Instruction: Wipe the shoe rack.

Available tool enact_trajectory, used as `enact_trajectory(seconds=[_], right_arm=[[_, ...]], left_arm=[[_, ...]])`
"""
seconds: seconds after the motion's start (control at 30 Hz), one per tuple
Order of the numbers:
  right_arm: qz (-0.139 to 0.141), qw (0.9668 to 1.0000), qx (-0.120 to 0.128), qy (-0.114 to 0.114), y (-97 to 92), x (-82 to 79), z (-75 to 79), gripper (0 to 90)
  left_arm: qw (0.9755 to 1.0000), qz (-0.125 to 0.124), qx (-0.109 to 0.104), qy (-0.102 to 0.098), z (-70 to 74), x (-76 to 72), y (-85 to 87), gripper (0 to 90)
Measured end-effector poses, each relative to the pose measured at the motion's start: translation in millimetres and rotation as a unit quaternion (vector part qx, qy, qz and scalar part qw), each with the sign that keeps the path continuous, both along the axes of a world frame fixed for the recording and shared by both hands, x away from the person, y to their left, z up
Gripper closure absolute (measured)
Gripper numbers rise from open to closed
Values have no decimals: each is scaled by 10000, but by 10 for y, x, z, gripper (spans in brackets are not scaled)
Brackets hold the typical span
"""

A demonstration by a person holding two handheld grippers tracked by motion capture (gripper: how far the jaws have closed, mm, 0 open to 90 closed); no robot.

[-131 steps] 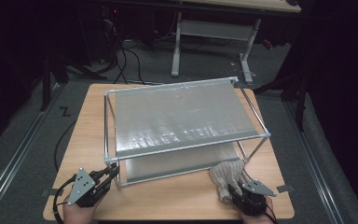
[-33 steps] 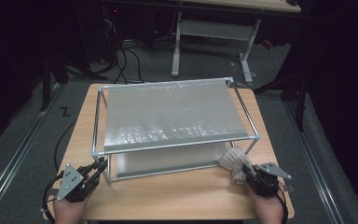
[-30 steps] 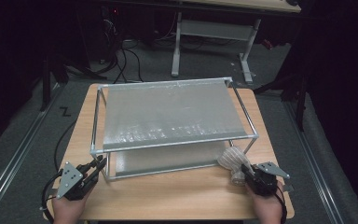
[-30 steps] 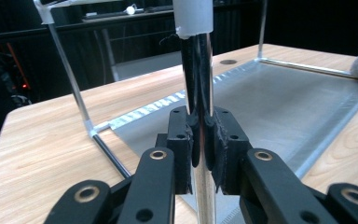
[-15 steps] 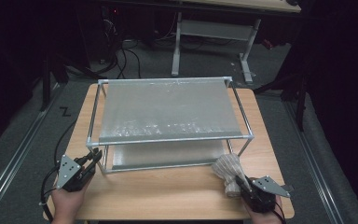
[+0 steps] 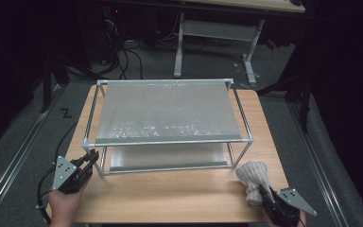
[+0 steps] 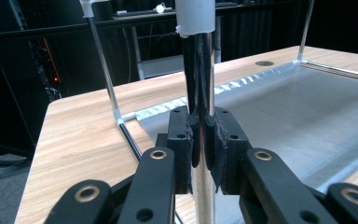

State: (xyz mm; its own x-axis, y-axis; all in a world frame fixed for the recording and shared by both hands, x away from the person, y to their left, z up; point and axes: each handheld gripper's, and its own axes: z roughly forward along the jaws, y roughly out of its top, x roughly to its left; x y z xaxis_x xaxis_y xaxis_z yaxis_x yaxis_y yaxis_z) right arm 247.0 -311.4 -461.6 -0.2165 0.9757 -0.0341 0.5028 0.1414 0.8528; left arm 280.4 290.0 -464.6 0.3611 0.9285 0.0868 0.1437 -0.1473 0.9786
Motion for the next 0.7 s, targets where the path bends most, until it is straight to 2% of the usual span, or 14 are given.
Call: enact_trajectory(seconds=[0.13, 0.27, 0.4, 0.5, 0.7], right_arm=[[-195, 9998, 0, -88, -51, 99, 15, 756], [-198, 9995, 61, -244, -34, 261, 108, 755], [-147, 9986, 74, -495, 47, 381, 278, 754], [-145, 9970, 173, -740, 91, 448, 456, 752], [43, 9944, 235, -1028, 215, 466, 760, 752]], left_arm=[[10000, 64, 22, 3, 4, -20, 35, 790], [9999, 155, 25, 9, 5, -47, 88, 790], [9997, 238, 21, 8, 3, -72, 125, 790], [9996, 262, 39, 0, 2, -86, 124, 789], [9996, 269, 47, -26, -4, -89, 121, 789]])
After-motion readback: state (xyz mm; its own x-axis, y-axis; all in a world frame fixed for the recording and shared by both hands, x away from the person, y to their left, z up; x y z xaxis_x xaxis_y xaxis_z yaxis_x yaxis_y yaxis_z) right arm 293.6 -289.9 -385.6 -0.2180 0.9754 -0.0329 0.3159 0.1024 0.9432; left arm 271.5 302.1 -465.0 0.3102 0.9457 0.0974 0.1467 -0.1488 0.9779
